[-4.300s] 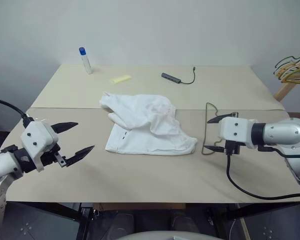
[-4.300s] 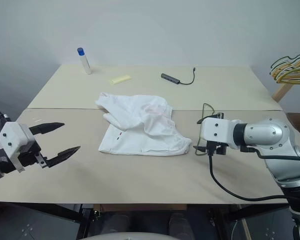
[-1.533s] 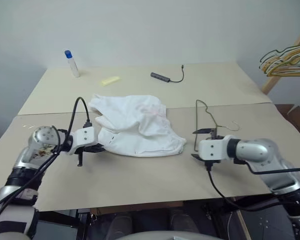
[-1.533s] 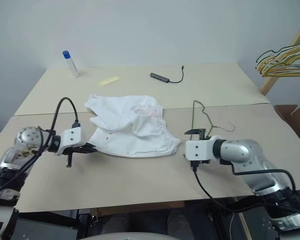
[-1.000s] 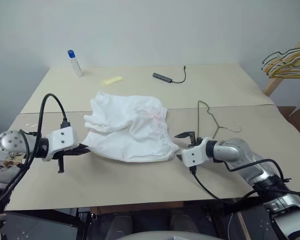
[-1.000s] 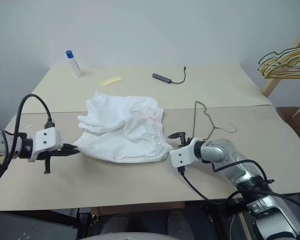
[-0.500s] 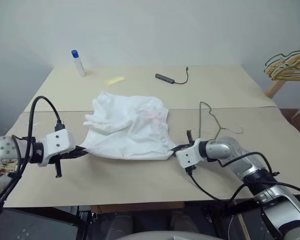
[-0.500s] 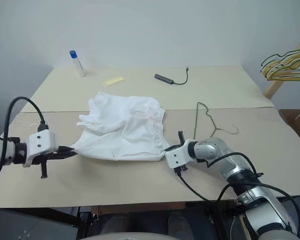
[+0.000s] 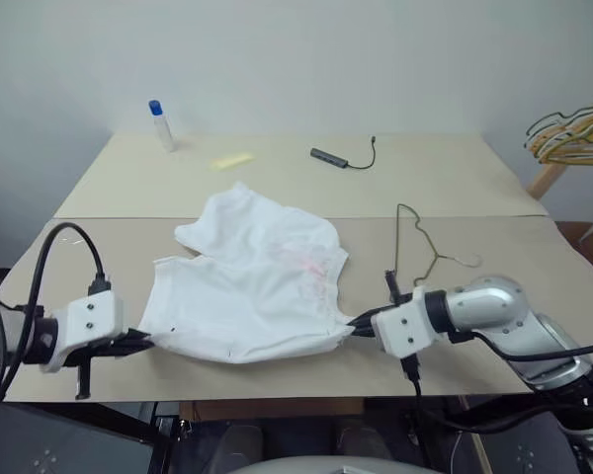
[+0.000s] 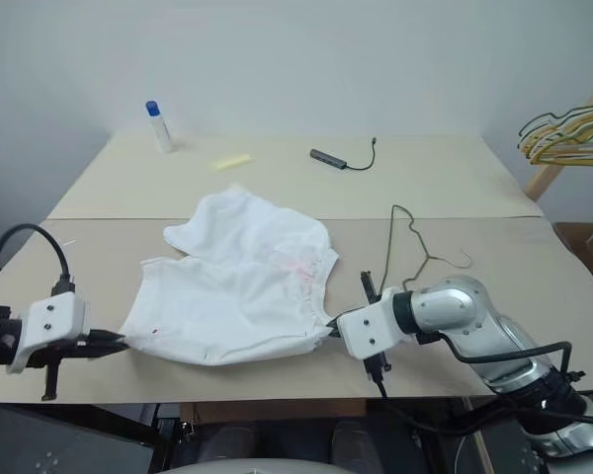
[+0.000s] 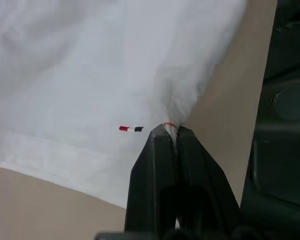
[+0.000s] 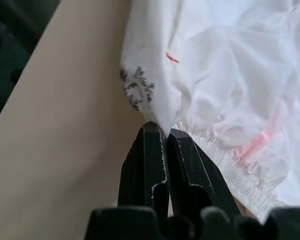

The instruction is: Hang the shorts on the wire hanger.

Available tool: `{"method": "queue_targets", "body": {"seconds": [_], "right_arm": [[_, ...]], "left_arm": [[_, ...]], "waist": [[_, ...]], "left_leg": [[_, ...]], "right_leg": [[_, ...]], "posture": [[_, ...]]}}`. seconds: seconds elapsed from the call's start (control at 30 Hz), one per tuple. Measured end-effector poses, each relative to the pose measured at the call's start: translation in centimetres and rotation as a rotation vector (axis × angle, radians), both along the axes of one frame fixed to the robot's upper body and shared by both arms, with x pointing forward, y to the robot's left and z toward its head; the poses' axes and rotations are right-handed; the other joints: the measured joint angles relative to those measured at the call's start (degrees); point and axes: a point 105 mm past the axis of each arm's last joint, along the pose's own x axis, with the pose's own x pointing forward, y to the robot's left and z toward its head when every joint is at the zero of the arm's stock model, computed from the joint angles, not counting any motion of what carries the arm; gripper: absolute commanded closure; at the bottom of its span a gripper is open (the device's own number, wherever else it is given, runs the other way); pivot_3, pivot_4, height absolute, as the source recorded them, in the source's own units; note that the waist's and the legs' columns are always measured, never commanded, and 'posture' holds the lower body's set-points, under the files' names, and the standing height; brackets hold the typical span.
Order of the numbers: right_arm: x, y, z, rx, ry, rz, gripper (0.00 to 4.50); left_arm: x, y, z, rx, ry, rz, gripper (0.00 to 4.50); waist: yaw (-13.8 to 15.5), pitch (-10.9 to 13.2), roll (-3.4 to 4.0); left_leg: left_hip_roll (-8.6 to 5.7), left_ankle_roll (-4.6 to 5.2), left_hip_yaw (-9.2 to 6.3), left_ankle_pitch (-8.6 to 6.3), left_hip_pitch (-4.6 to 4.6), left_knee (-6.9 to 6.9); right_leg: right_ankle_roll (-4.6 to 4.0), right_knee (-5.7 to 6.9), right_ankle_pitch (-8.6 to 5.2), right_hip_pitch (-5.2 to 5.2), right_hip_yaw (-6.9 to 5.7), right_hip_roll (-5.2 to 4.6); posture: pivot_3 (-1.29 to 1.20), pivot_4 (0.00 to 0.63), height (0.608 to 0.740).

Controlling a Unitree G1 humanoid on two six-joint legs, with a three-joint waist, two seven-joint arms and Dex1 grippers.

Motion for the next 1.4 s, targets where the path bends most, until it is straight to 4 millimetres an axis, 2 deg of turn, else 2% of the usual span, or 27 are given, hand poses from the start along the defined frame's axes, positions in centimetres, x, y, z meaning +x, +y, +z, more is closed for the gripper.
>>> {"method": "queue_targets", "body": {"seconds": [0.13, 0.2, 0.23, 0.27, 0.3, 0.33, 0.37, 0.4, 0.43, 0.5, 0.57, 0.63, 0.73, 0.8, 0.83, 0.93, 1.0, 1.03, 1.07, 1.1, 1.17, 1.23, 1.3, 1.4], "right_arm": [[5.4, 1.0, 2.2, 0.097, 0.026, -0.198, 4.47], [10.5, 1.4, 4.6, 0.178, 0.004, -0.382, 4.47], [12.7, 1.6, 6.2, 0.213, -0.042, -0.460, 4.47], [15.0, 1.7, 8.2, 0.262, -0.105, -0.548, 4.47], [17.7, 1.3, 11.5, 0.345, -0.214, -0.677, 4.47], [19.3, 0.7, 14.7, 0.406, -0.345, -0.763, 4.47], [20.1, -0.1, 17.7, 0.467, -0.475, -0.821, 4.47], [20.5, -1.1, 20.7, 0.547, -0.617, -0.876, 4.47], [20.5, -1.9, 22.6, 0.617, -0.702, -0.906, 4.47], [20.0, -3.0, 24.6, 0.726, -0.794, -0.926, 4.47], [18.9, -3.0, 25.6, 0.815, -0.860, -0.885, 4.47], [17.6, -2.8, 24.4, 0.835, -0.899, -0.816, 4.47], [16.4, -1.8, 20.3, 0.744, -0.856, -0.718, 4.47], [15.7, -1.2, 16.5, 0.622, -0.801, -0.646, 4.47], [15.3, -1.2, 14.3, 0.544, -0.776, -0.614, 4.47], [13.8, -0.6, 7.5, 0.277, -0.693, -0.466, 4.47], [11.7, 0.0, 2.8, 0.098, -0.616, -0.294, 4.47], [9.9, -0.1, 0.0, 0.004, -0.546, -0.190, 4.47], [8.5, -0.3, -1.8, -0.051, -0.490, -0.122, 4.47], [6.9, -0.2, -3.3, -0.091, -0.433, -0.044, 4.47], [4.9, 0.6, -4.5, -0.110, -0.376, 0.057, 4.47], [4.3, 1.1, -3.8, -0.094, -0.377, 0.097, 4.47], [3.9, 1.2, -2.8, -0.089, -0.374, 0.127, 4.47], [2.9, 0.1, -2.7, -0.165, -0.336, 0.181, 4.47]], "left_arm": [[7.1, -1.4, 2.3, -0.056, -0.259, 0.051, 4.50], [13.7, -2.7, 4.1, -0.089, -0.440, 0.180, 4.50], [16.4, -3.2, 5.5, -0.094, -0.530, 0.253, 4.50], [19.0, -3.5, 7.5, -0.108, -0.636, 0.340, 4.50], [21.6, -4.1, 10.9, -0.159, -0.774, 0.456, 4.50], [22.6, -4.9, 14.6, -0.230, -0.893, 0.513, 4.50], [22.7, -5.6, 18.4, -0.309, -1.009, 0.534, 4.50], [21.9, -5.7, 22.7, -0.417, -1.137, 0.548, 4.50], [20.9, -5.6, 25.5, -0.501, -1.221, 0.548, 4.50], [18.9, -5.4, 28.8, -0.610, -1.324, 0.513, 4.50], [17.3, -5.4, 29.5, -0.667, -1.353, 0.452, 4.50], [15.6, -4.3, 28.3, -0.674, -1.320, 0.394, 4.50], [13.7, -2.7, 24.5, -0.576, -1.186, 0.325, 4.50], [12.0, -1.8, 20.8, -0.453, -1.048, 0.255, 4.50], [11.3, -1.7, 18.6, -0.401, -0.953, 0.221, 4.50], [8.4, -0.9, 11.5, -0.264, -0.641, 0.143, 4.50], [5.8, -0.2, 6.5, -0.146, -0.426, 0.113, 4.50], [4.3, 0.6, 3.6, -0.054, -0.305, 0.101, 4.50], [3.2, 1.1, 1.7, 0.003, -0.223, 0.096, 4.50], [2.0, 1.6, -0.1, 0.064, -0.146, 0.081, 4.50], [0.4, 2.1, -2.3, 0.127, -0.051, 0.068, 4.50], [-0.7, 2.3, -3.4, 0.168, -0.005, 0.058, 4.50], [-1.9, 2.0, -4.2, 0.182, 0.038, 0.034, 4.50], [-3.4, 1.1, -4.3, 0.176, 0.081, -0.013, 4.50]], "waist": [[0.7, 0.1, 0.09], [1.1, 0.1, 0.00], [1.1, 0.1, -0.04], [1.1, 0.0, -0.14], [1.0, 0.0, -0.24], [0.9, 0.0, -0.37], [0.7, -0.1, -0.48], [0.4, -0.2, -0.57], [0.1, -0.3, -0.58], [-1.4, -0.4, -0.58], [-2.8, -0.4, -0.58], [-4.5, -0.5, -0.57], [-6.5, -0.4, -0.56], [-7.6, -0.4, -0.56], [-7.8, -0.4, -0.54], [-7.8, -0.3, -0.42], [-7.5, -0.1, -0.30], [-7.0, 0.1, -0.24], [-6.6, 0.2, -0.19], [-5.9, 0.2, -0.21], [-5.0, 0.2, -0.21], [-4.1, 0.2, -0.23], [-3.3, 0.2, -0.26], [-2.0, 0.2, -0.28]], "left_leg": [[-0.14, 0.00, 0.01, 0.00, 0.35, -0.07], [-0.20, -0.07, -0.17, 0.05, 0.17, -0.06], [-0.22, -0.12, -0.24, 0.09, -0.03, -0.07], [-0.25, -0.30, -0.32, 0.19, -0.44, -0.05], [-0.28, -0.74, -0.42, 0.44, -1.07, 0.00], [-0.32, -1.30, -0.47, 0.77, -1.99, 0.06], [-0.35, -1.85, -0.46, 1.08, -2.66, 0.05], [-0.43, -2.04, -0.42, 1.07, -3.22, 0.05], [-0.43, -2.12, -0.35, 1.02, -3.34, 0.01], [-0.60, -1.96, -0.15, 0.90, -3.09, -0.49], [-0.84, -1.84, -0.06, 0.84, -3.04, -0.82], [-0.93, -1.63, 0.01, 0.72, -3.06, -0.75], [-1.05, -1.55, 0.00, 0.69, -3.05, -0.57], [-1.05, -1.40, -0.09, 0.68, -2.98, -0.39], [-1.06, -1.00, -0.15, 0.53, -2.78, -0.38], [-1.05, -0.60, -0.03, 0.40, -1.83, -0.45], [-0.95, -0.52, 0.01, 0.44, -1.02, -0.47], [-0.84, -0.50, 0.04, 0.42, -0.41, -0.53], [-0.75, -0.47, 0.14, 0.40, -0.01, -0.65], [-0.66, -0.47, 0.19, 0.40, 0.21, -0.68], [-0.47, -0.45, 0.27, 0.37, 0.51, -0.71], [-0.35, -0.36, 0.33, 0.30, 0.54, -0.71], [-0.26, -0.33, 0.34, 0.19, 0.50, -0.70], [-0.18, -0.28, 0.36, 0.10, 0.46, -0.70]], "right_leg": [[0.33, -0.09, 0.20, 0.63, 0.03, -0.02], [-0.19, -0.04, 0.56, 0.49, -0.03, 0.02], [-0.22, -0.04, 0.67, 0.29, -0.06, 0.04], [-0.27, 0.13, 0.80, -0.27, -0.06, 0.03], [-0.29, 0.36, 0.93, -1.00, -0.06, -0.03], [-0.28, 0.63, 0.98, -1.97, -0.07, -0.14], [-0.24, 1.07, 1.05, -2.77, -0.06, -0.24], [-0.22, 1.42, 1.06, -3.52, -0.04, -0.38], [-0.22, 1.40, 1.06, -3.66, -0.04, -0.41], [-0.21, 1.32, 1.06, -3.65, -0.05, -0.66], [-0.12, 1.19, 1.00, -3.65, -0.07, -0.98], [-0.03, 1.11, 0.95, -3.59, -0.07, -1.10], [0.20, 0.83, 0.92, -3.38, -0.03, -1.17], [0.26, 0.79, 0.90, -3.20, -0.02, -1.15], [0.28, 0.80, 0.88, -2.96, 0.00, -1.15], [0.28, 0.35, 0.83, -1.95, -0.01, -1.08], [0.20, 0.29, 0.78, -1.15, -0.01, -0.95], [0.28, 0.14, 0.60, -0.50, -0.02, -0.87], [0.56, -0.01, 0.32, -0.10, -0.02, -0.80], [0.46, -0.04, 0.24, 0.10, -0.01, -0.74], [0.40, -0.09, 0.20, 0.40, 0.00, -0.61], [0.48, -0.16, 0.29, 0.43, 0.03, -0.51], [0.39, -0.25, 0.33, 0.42, 0.03, -0.43], [0.01, -0.44, 0.55, 0.42, 0.00, -0.36]], "posture": [[0.09, 0.000, 0.740], [0.08, 0.000, 0.740], [0.08, 0.000, 0.740], [0.07, 0.000, 0.740], [0.07, 0.000, 0.740], [0.07, 0.000, 0.740], [0.06, 0.000, 0.740], [0.06, 0.000, 0.740], [0.06, 0.000, 0.740], [0.06, 0.000, 0.740], [0.05, 0.000, 0.740], [0.04, 0.000, 0.740], [0.05, 0.000, 0.740], [0.06, 0.000, 0.740], [0.06, 0.000, 0.740], [0.06, 0.000, 0.740], [0.08, 0.000, 0.740], [0.09, 0.000, 0.740], [0.09, 0.000, 0.740], [0.09, 0.000, 0.740], [0.09, 0.000, 0.740], [0.10, 0.000, 0.740], [0.10, 0.000, 0.740], [0.10, 0.000, 0.740]]}}
